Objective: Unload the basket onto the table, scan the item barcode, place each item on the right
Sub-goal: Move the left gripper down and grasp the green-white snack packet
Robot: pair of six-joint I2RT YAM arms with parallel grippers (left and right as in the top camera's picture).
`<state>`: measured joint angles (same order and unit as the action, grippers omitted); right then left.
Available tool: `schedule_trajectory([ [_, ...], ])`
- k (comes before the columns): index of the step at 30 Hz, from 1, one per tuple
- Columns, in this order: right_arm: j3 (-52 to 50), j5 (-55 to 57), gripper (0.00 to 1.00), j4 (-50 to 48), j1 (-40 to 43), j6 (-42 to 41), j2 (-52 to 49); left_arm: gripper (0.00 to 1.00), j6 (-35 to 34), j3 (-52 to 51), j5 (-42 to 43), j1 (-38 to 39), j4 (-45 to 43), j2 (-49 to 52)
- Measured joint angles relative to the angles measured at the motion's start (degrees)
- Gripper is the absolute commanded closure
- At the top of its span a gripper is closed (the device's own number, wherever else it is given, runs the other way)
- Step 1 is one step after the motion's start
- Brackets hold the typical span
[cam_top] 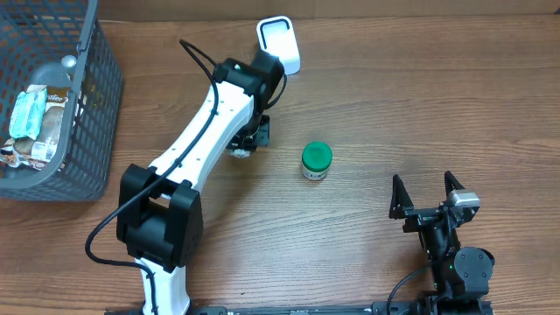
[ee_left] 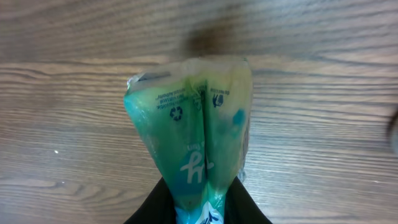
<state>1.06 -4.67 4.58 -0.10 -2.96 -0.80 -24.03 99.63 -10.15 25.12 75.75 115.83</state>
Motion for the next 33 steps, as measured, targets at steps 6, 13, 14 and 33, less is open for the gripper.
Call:
schedule_trajectory([
  [6,0.00,-0.02,0.00,0.04,0.00,-0.02,0.00,0.83,-0.17,-7.43,0.02,0.00,-5.57,0.00],
  [13,0.00,-0.02,0.00,-0.02,0.00,-0.02,0.00,0.82,-0.72,-14.01,0.00,0.00,-10.99,0.00],
  [14,0.00,-0.02,0.00,-0.02,0.00,0.00,0.00,0.82,-0.90,-14.71,0.00,0.00,-11.63,0.00],
  [33,0.00,-0.04,0.00,0.00,0.00,0.02,0.00,0.45,-0.33,-16.11,0.66,-1.31,-11.13,0.00],
])
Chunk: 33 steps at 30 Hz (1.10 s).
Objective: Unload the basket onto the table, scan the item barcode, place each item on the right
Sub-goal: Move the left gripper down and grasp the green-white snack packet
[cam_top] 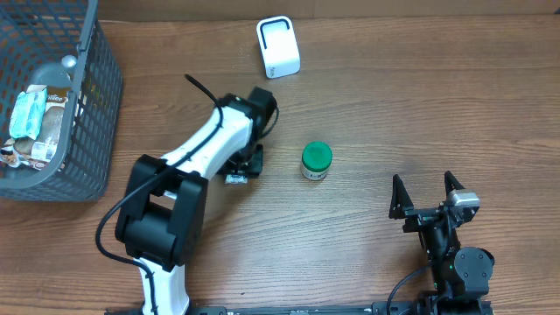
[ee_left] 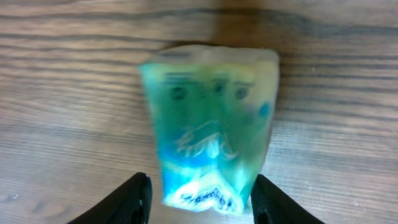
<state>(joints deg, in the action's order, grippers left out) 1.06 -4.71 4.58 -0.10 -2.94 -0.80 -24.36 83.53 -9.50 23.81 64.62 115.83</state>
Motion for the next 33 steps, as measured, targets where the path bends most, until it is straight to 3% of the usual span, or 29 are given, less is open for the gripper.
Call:
schedule_trajectory([
  [5,0.00,0.02,0.00,-0.02,0.00,-0.04,0.00,0.41,2.56,7.50,4.70,-4.44,2.51,0.00],
  [11,0.00,0.00,0.00,0.02,0.00,0.00,0.00,0.43,4.48,8.63,9.51,-9.01,3.10,0.00],
  [26,0.00,0.02,0.00,-0.02,0.00,-0.02,0.00,0.48,10.51,-2.05,17.64,-10.80,-5.70,0.00],
  [33,0.00,0.02,0.00,-0.02,0.00,-0.02,0.00,0.67,11.32,-5.60,21.68,-10.80,-10.71,-0.24],
])
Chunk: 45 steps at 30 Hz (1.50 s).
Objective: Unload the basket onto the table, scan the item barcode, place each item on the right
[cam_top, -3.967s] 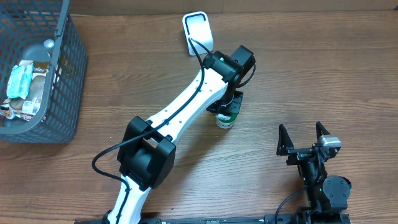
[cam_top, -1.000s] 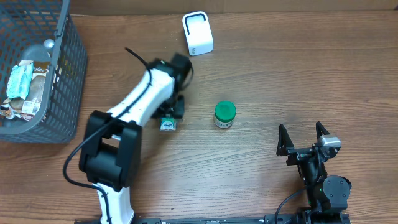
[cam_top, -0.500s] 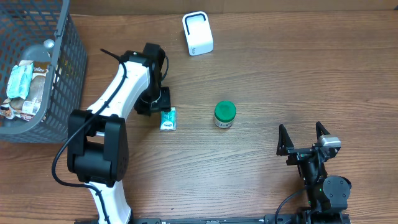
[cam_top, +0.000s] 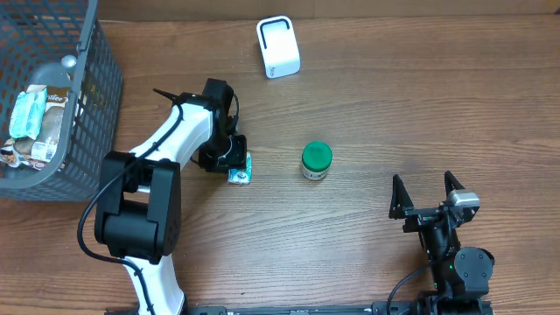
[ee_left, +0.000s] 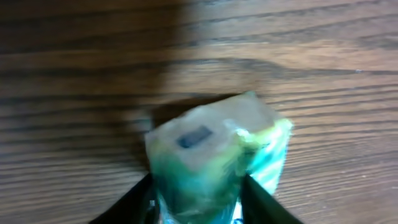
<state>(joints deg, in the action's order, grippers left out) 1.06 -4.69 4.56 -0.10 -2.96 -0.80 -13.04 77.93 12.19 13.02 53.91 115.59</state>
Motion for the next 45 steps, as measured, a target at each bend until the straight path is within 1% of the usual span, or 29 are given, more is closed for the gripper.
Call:
schedule_trajectory([
  [3,0.00,0.00,0.00,0.02,0.00,0.02,0.00,0.69,-0.02,-0.33,0.79,0.00,-0.42,-0.22],
  [4,0.00,0.00,0.00,0.00,0.00,0.00,0.00,0.72,-0.02,-0.35,0.94,0.00,-0.46,-0.24],
  [5,0.00,0.00,0.00,0.02,0.00,-0.02,0.00,0.80,-0.04,-0.35,1.03,0.00,-0.48,-0.24],
  [6,0.00,0.00,0.00,0.02,0.00,0.00,0.00,0.89,0.00,-0.35,1.14,0.00,-0.50,-0.24],
  [7,0.00,0.00,0.00,0.02,0.00,0.00,0.00,0.95,0.07,-0.37,1.18,0.00,-0.50,-0.26],
  [12,0.00,0.00,0.00,0.02,0.00,0.00,0.00,0.96,0.11,-0.11,1.31,0.00,0.46,-0.48],
  [15,0.00,0.00,0.00,0.02,0.02,0.00,0.00,0.96,0.09,1.29,0.39,0.04,4.46,-0.48],
  [17,0.00,0.00,0.00,-0.02,0.00,0.00,0.00,0.96,-0.26,3.26,-1.68,0.31,7.72,-0.46],
  [20,0.00,0.00,0.00,0.04,0.00,-0.02,0.00,0.94,-1.62,7.78,-7.26,1.64,12.37,-0.46],
  [23,0.00,0.00,0.00,0.02,0.00,0.00,0.00,0.92,-3.43,10.45,-13.84,4.50,14.27,-0.46],
  [34,0.00,0.00,0.00,0.02,0.00,0.00,0.00,0.92,-11.98,10.62,-37.53,19.50,18.34,-0.46],
  [40,0.00,0.00,0.00,0.02,0.00,0.02,0.00,0.91,-14.08,10.25,-43.91,22.95,18.16,-0.46],
  [45,0.00,0.00,0.00,0.00,0.00,0.02,0.00,0.91,-15.63,7.76,-46.14,23.78,17.62,-0.46],
])
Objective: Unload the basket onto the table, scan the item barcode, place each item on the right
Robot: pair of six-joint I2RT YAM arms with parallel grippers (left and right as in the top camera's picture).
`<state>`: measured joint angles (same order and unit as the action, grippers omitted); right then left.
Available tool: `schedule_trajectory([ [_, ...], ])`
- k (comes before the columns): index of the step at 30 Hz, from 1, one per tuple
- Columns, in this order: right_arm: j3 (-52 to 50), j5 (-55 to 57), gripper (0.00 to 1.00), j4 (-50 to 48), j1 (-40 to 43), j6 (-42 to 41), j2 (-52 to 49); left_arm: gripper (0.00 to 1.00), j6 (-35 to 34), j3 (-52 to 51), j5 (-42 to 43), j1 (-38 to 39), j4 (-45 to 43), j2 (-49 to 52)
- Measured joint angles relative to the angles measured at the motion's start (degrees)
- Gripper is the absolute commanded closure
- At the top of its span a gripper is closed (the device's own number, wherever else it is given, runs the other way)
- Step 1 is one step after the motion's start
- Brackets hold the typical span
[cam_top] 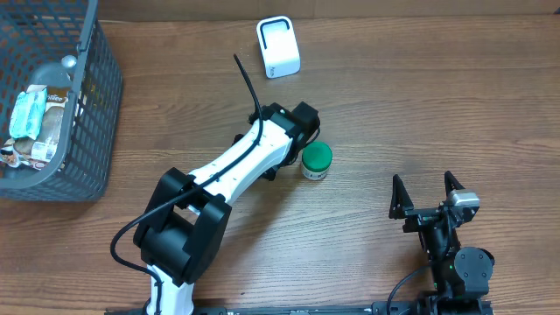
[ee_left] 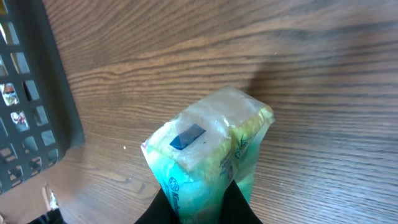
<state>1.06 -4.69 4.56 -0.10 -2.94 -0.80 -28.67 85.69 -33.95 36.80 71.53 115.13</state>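
Observation:
A green and blue plastic packet [ee_left: 208, 152] with a small dark label on its clear end is pinched in my left gripper [ee_left: 198, 198], which is shut on it. Its black fingers [ee_left: 239, 206] show at the bottom edge. In the overhead view the left gripper [cam_top: 293, 122] is mid-table beside the green-lidded jar, and the packet is hidden under the wrist. The white scanner [cam_top: 278, 46] stands at the back. My right gripper [cam_top: 427, 194] rests open near the front right, holding nothing.
A green-lidded jar [cam_top: 316, 160] stands just right of the left wrist. A grey wire basket [cam_top: 83, 105] with several packets fills the left side; its wall [ee_left: 37, 99] also shows in the left wrist view.
The left gripper was left of the jar with its jaws around the packet on the table. Now it is close beside the jar, shut on the packet and turned toward the basket.
The left gripper held the packet just below the scanner. Then it was further forward, open, with the packet lying between its jaws. Then it was at the left, jaws around the packet's end. Now it grips the packet by the jar. The right arm stayed still.

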Motion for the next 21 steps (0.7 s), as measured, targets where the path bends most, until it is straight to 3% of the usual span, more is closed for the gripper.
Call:
schedule_trajectory([
  [16,0.00,0.00,0.00,0.02,0.00,-0.02,0.00,0.88,-1.44,-10.12,-1.22,0.35,-10.16,0.00],
  [18,0.00,0.00,0.00,0.02,0.02,-0.04,0.00,0.86,-1.44,-10.12,-0.98,0.35,-10.75,0.00],
  [21,0.00,0.00,0.00,0.02,0.00,-0.04,0.00,0.75,-1.46,-10.12,-0.61,0.35,-11.37,0.00],
])
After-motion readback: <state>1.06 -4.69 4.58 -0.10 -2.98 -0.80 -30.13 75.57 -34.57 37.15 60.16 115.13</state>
